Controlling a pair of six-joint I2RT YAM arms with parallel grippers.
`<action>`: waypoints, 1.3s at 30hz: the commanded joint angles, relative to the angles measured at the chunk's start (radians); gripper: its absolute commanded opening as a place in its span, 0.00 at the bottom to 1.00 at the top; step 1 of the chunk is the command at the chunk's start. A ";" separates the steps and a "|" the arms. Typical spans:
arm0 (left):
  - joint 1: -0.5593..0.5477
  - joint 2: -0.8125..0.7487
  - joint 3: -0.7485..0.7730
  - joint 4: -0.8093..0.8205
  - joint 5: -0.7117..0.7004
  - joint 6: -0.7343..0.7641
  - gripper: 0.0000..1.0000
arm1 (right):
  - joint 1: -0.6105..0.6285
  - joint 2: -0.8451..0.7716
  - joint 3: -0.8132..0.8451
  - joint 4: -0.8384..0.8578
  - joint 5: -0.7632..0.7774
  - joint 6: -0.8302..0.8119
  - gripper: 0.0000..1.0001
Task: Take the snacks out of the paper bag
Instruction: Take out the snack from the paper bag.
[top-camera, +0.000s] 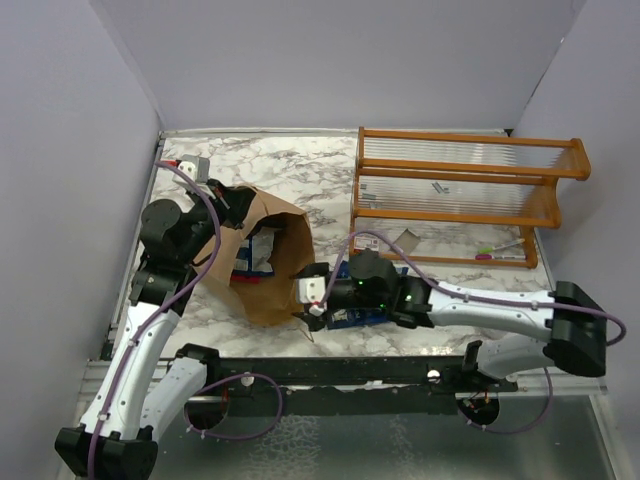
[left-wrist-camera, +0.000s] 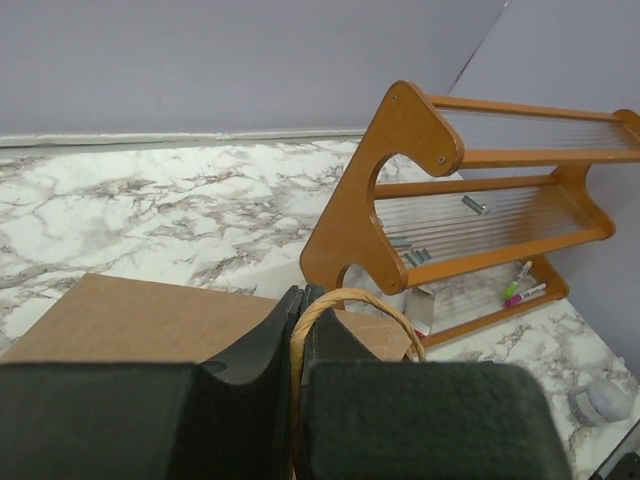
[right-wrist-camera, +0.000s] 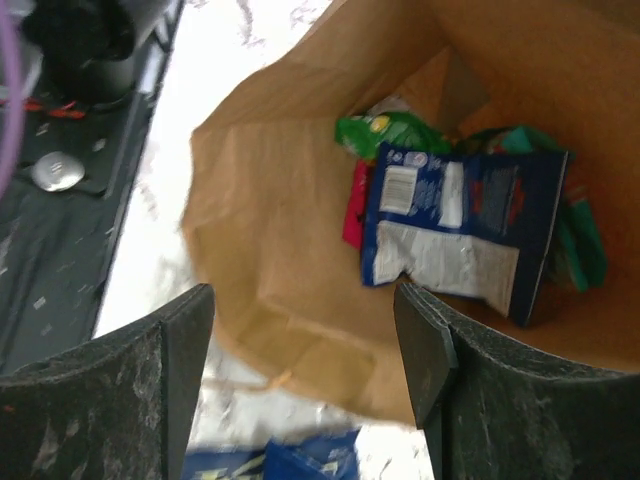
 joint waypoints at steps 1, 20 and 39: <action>-0.003 -0.007 0.044 0.020 0.040 0.015 0.00 | 0.027 0.168 0.081 0.290 0.246 -0.070 0.75; -0.026 -0.020 0.064 0.023 0.073 0.032 0.00 | -0.046 0.657 0.384 0.427 0.392 -0.272 0.82; -0.029 -0.025 0.065 0.011 0.060 0.029 0.00 | -0.108 0.865 0.560 0.425 0.369 -0.321 0.82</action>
